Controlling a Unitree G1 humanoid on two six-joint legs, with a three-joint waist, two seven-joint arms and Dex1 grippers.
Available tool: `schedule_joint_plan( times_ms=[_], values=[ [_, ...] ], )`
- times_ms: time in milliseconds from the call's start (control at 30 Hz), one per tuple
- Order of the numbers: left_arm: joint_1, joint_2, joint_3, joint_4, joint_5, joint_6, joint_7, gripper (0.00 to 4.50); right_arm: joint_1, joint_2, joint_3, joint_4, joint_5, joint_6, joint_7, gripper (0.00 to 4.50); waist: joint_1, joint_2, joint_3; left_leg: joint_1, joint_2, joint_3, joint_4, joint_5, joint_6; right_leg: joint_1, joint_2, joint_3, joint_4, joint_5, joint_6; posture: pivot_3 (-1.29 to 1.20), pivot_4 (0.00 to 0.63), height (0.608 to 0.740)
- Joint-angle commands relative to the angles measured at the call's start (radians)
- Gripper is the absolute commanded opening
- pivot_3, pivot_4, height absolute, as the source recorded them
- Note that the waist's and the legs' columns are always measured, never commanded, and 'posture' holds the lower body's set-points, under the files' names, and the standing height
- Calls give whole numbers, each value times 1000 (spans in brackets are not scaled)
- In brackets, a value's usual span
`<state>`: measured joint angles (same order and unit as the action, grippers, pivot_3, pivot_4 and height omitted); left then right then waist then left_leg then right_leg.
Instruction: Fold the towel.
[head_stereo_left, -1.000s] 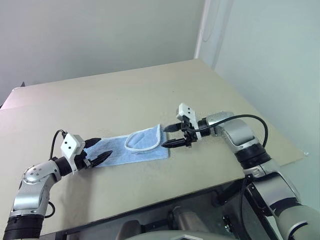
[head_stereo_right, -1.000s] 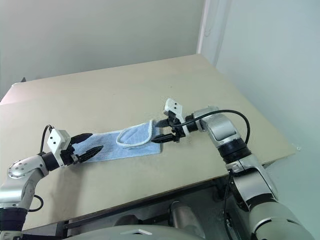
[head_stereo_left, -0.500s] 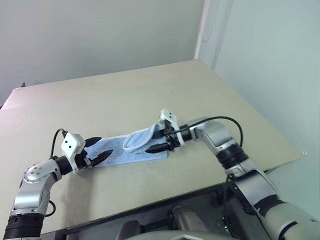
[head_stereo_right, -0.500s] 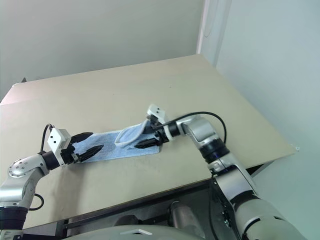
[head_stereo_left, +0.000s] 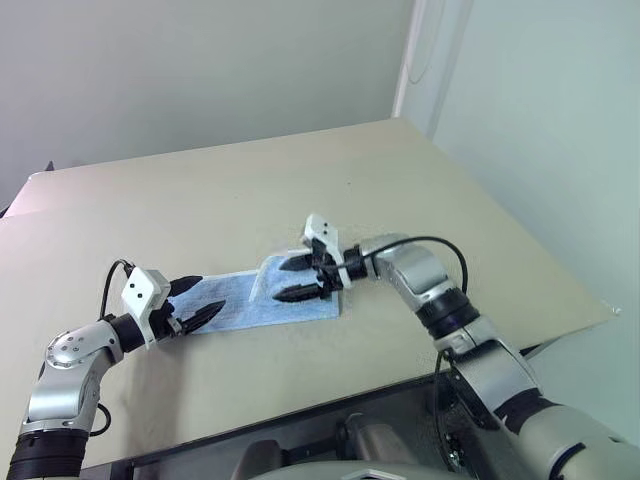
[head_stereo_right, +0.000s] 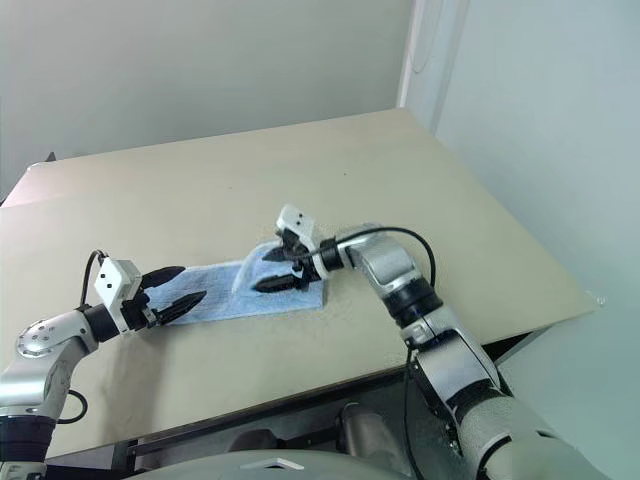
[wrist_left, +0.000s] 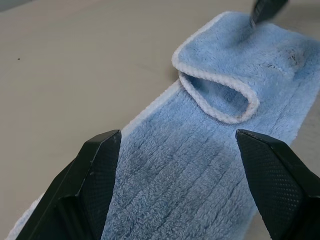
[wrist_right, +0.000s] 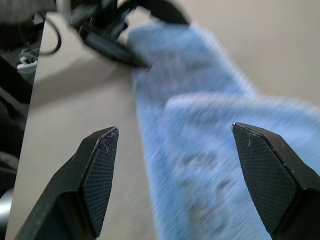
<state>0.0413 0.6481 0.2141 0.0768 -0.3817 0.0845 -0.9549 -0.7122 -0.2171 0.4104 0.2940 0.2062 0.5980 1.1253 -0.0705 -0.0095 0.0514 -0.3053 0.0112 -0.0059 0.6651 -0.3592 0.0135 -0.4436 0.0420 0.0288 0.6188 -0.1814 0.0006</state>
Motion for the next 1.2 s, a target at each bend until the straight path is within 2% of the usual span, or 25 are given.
schedule_joint_plan(
  times_ms=[33,233,567,667,833,967,1100,1200],
  values=[
    [-7,12,25,-20,-9,-8,2,3862,3,25,36,-85,-33,-44,-35,3799,-3,0,0,0,0,0,0,0,0,0,1,0,1,0,0,0,0,740],
    [-5,16,23,-23,-7,0,2,3862,-20,129,64,28,-121,-146,-168,3799,-3,-1,0,2,2,-2,0,0,0,0,6,-2,3,-1,-1,0,0,740],
    [36,36,61,-44,-20,30,7,3862,-38,207,87,164,-226,-233,-285,3799,-3,-1,0,2,3,-1,0,0,0,0,6,-2,4,-3,-5,0,0,740],
    [41,35,67,-51,-21,33,9,3862,-46,224,75,191,-231,-229,-292,3235,-3,-1,0,2,3,-1,0,0,0,0,5,-2,4,-3,-5,0,0,740],
    [53,31,75,-58,-20,33,11,3862,-41,222,60,160,-207,-208,-253,1443,-3,-1,0,2,3,-1,0,0,0,0,4,-2,4,-3,-5,0,0,740],
    [62,31,81,-58,-20,33,13,3862,-11,197,48,59,-155,-197,-172,16,-3,-1,0,2,3,-1,0,0,0,0,3,-2,4,-3,-5,0,0,740],
    [64,32,82,-52,-19,34,15,3862,24,179,48,-60,-99,-130,-116,16,-2,-1,0,2,3,-2,0,0,0,0,3,-2,4,-3,-6,0,0,740],
    [62,41,79,-48,-13,45,18,3862,35,178,78,-68,-114,-105,-123,16,-2,-1,0,2,3,-2,0,0,0,0,3,-3,4,-4,-6,0,0,740]
  ],
)
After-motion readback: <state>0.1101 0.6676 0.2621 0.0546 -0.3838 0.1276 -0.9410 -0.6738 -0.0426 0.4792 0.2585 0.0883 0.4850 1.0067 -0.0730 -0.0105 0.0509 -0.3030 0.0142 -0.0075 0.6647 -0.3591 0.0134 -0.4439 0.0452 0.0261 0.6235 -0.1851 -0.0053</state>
